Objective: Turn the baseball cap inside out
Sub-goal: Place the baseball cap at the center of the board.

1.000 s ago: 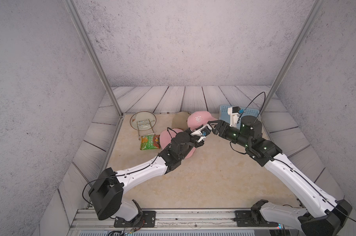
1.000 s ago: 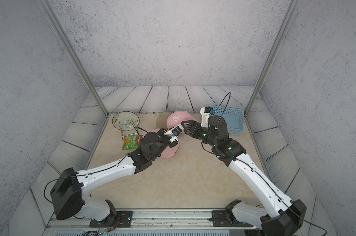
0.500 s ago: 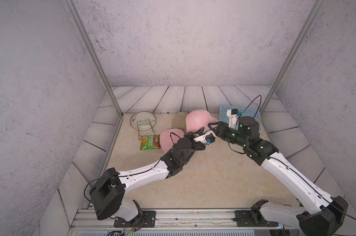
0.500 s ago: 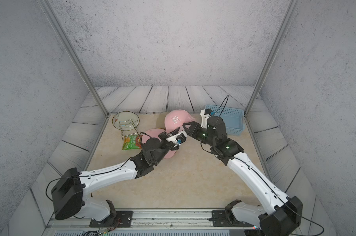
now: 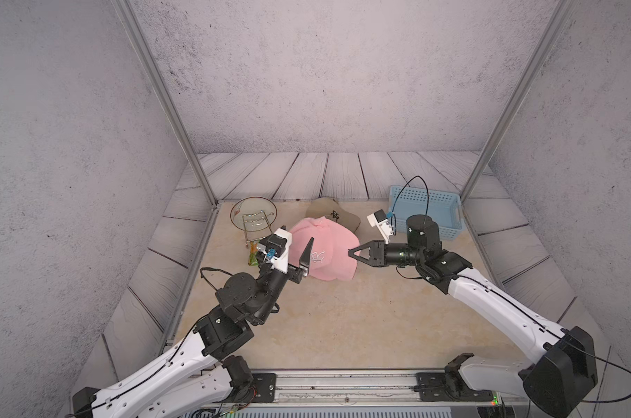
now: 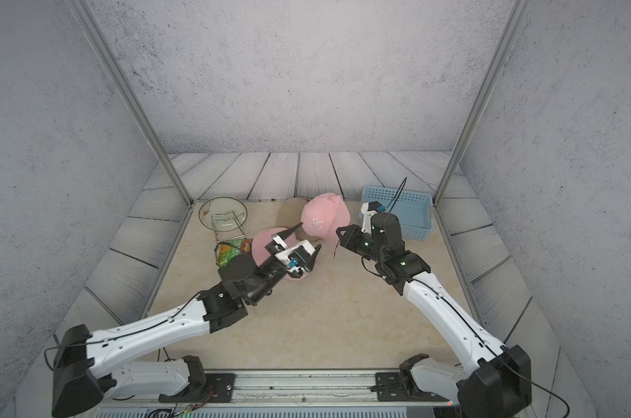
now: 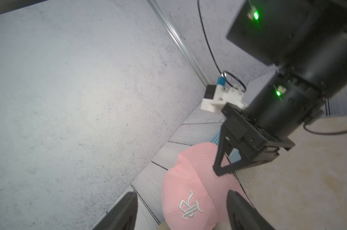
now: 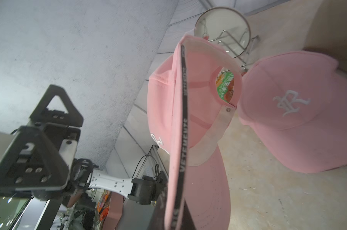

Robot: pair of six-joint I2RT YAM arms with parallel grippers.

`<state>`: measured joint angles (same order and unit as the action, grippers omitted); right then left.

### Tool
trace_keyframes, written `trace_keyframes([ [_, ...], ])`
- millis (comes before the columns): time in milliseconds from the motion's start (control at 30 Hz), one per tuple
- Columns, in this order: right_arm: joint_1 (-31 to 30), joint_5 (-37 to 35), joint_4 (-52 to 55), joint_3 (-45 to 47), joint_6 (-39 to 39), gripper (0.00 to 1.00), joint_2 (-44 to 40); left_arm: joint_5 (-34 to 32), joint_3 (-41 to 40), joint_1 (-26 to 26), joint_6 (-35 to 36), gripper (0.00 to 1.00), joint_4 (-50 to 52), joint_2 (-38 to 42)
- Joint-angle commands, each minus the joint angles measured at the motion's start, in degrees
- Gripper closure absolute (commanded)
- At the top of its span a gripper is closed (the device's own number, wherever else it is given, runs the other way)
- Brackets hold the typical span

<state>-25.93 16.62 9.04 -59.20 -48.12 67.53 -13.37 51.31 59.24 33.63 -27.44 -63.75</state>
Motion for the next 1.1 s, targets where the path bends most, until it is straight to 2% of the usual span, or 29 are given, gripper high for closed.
trace_keyframes([
  [0, -0.33, 8.91, -3.43, -1.10, 6.22, 1.00, -1.44, -1.48, -1.71, -0.63, -11.68, 0.22, 7.07, 6.62],
  [200, -0.94, 29.47, -4.59, -2.65, 7.66, 1.00, 4.11, -10.80, -2.46, -2.19, -22.18, 0.22, 15.54, 15.79],
  [333, -4.01, 33.21, -5.75, -1.92, 9.50, 1.00, 4.13, -13.91, -5.40, -4.14, -26.81, 0.23, 15.35, 21.02],
  [433, -6.35, 35.39, -11.17, 0.62, 7.03, 1.00, 4.24, -16.22, -6.94, -5.39, -28.89, 0.24, 15.49, 23.64],
  [500, -7.81, 35.93, -15.06, 2.50, 4.83, 1.00, 4.82, -16.64, -7.63, -6.40, -29.94, 0.24, 15.98, 24.66],
  [633, -11.67, 32.71, -22.86, 6.90, 0.72, 1.00, 5.83, -16.83, -7.87, -7.45, -31.69, 0.24, 18.24, 25.95],
  [833, -16.03, 30.19, -40.62, 13.93, -8.85, 1.00, 9.58, -16.62, -7.67, -7.56, -33.66, 0.24, 20.48, 27.12],
  [1067, -20.18, 24.00, -44.25, 16.36, -10.02, 1.00, 14.18, -16.09, -7.45, -7.56, -36.28, 0.24, 23.16, 27.42],
])
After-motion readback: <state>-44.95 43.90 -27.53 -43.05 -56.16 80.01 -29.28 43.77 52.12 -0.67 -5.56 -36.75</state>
